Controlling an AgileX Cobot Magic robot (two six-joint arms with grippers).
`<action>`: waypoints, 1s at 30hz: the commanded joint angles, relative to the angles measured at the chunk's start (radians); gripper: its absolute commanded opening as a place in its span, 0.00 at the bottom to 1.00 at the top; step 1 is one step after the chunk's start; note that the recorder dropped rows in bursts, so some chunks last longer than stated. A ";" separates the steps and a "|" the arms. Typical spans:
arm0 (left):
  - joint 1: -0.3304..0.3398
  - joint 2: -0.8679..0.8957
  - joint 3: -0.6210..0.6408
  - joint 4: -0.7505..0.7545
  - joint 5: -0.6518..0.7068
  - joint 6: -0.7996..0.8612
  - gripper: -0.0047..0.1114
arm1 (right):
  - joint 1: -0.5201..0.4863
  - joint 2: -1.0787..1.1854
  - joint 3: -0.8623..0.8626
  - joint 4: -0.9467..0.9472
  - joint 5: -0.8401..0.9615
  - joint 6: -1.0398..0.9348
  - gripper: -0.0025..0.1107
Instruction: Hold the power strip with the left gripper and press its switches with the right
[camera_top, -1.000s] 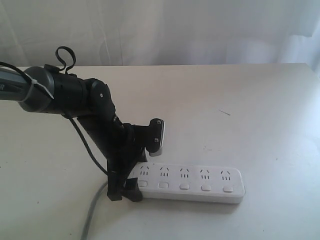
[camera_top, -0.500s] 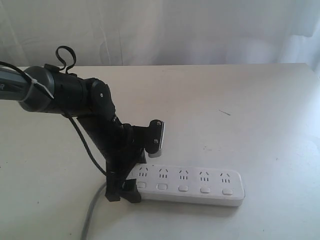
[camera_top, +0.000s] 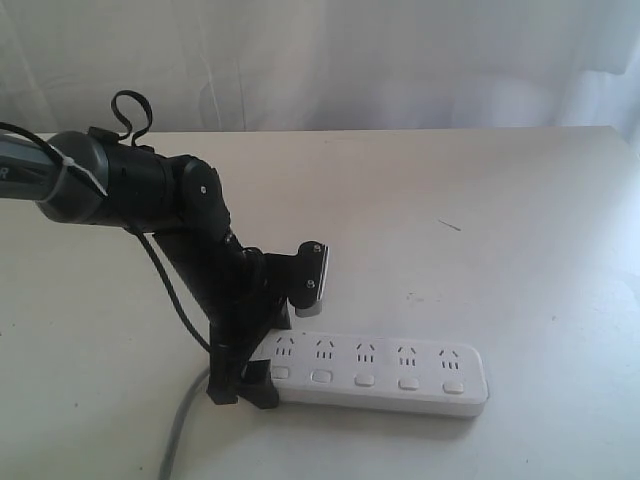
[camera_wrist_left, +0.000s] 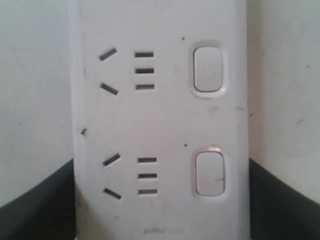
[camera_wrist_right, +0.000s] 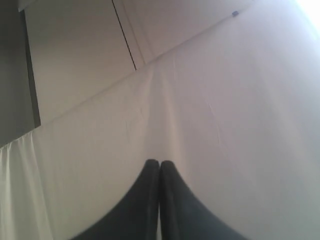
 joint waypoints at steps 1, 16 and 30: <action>-0.002 0.000 0.001 -0.004 0.045 -0.004 0.04 | -0.002 -0.004 0.005 0.003 -0.018 0.015 0.02; -0.002 0.000 0.001 -0.002 0.052 -0.004 0.04 | -0.002 0.058 -0.263 -0.178 0.040 -0.020 0.02; -0.002 0.004 0.001 0.132 0.048 -0.204 0.04 | -0.002 0.738 -0.575 -1.636 -0.282 1.157 0.02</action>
